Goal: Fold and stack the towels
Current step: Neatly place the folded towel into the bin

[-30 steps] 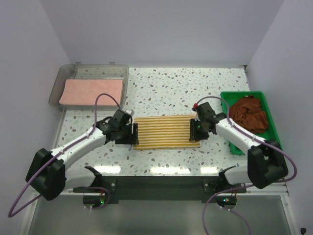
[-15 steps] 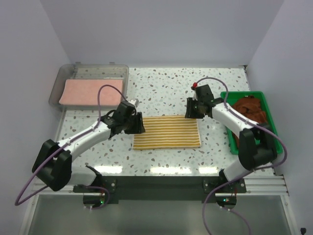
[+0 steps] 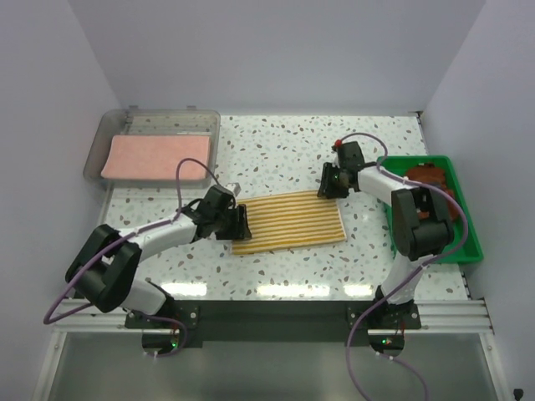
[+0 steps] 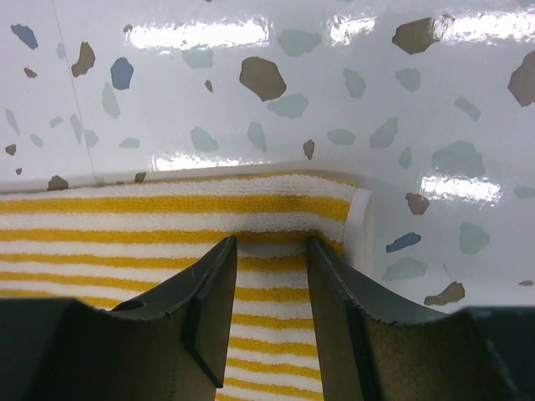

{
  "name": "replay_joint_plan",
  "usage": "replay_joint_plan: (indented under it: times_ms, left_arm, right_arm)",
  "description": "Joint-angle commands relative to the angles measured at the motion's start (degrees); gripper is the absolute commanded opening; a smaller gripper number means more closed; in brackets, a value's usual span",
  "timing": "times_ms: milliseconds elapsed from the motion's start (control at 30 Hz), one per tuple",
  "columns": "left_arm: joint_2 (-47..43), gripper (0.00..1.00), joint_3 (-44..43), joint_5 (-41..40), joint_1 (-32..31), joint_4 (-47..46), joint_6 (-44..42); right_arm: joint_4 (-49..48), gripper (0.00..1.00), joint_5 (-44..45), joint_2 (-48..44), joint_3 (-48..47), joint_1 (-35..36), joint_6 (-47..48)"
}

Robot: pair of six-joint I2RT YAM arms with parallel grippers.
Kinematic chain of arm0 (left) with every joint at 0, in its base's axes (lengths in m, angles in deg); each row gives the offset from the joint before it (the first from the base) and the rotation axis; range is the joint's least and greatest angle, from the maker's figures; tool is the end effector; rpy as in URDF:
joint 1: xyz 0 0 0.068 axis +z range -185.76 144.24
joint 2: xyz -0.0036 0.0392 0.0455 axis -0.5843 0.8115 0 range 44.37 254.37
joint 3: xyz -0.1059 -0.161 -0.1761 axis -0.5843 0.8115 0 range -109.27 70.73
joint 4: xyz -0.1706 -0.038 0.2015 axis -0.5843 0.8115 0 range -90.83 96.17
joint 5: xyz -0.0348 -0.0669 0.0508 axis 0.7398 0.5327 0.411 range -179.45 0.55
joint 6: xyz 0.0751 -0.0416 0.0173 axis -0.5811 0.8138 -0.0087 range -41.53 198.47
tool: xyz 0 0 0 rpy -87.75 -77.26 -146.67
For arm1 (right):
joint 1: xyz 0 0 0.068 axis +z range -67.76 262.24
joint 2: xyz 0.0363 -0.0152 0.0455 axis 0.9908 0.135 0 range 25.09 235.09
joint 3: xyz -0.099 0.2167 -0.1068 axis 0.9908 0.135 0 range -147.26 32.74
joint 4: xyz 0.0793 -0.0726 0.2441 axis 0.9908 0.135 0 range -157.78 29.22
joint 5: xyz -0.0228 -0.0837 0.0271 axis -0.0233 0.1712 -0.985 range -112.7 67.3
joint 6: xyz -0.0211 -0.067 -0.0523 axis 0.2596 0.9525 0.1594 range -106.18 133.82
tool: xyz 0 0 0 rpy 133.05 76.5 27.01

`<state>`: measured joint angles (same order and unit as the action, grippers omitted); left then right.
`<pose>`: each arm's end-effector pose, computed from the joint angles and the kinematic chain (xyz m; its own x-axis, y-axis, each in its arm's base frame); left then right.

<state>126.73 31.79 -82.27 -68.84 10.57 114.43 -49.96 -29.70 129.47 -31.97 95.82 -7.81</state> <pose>0.2434 -0.1701 0.1110 -0.9078 -0.1040 -0.4063 0.0849 0.9031 -0.4210 0.3816 0.1019 0.1163 -0.8714 0.1659 -0.4617 0.0263 0.9555 0.2938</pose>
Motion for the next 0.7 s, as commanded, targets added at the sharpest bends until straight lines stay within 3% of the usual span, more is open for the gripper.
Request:
replay_joint_plan:
  times_ms: [0, 300, 467, 667]
  left_arm:
    - [-3.26, 0.61, -2.37, -0.59, -0.05, -0.06, 0.51]
    - [-7.83, 0.76, -8.43, -7.09, 1.87, 4.77, 1.56]
    - [-9.24, 0.88, -7.03, -6.66, 8.46, 5.56, 0.07]
    - [-12.49, 1.0, -6.33, -7.0, 12.42, 7.76, -2.83]
  right_arm:
    - [3.87, 0.44, 0.07, -4.52, -1.65, 1.08, 3.52]
    - [11.27, 0.45, 1.12, -15.52, 9.15, 12.86, -0.42]
    - [9.78, 0.46, 3.22, -15.88, 14.69, 12.7, -1.24]
    - [10.12, 0.48, 5.41, -6.83, 9.88, 6.11, 3.78]
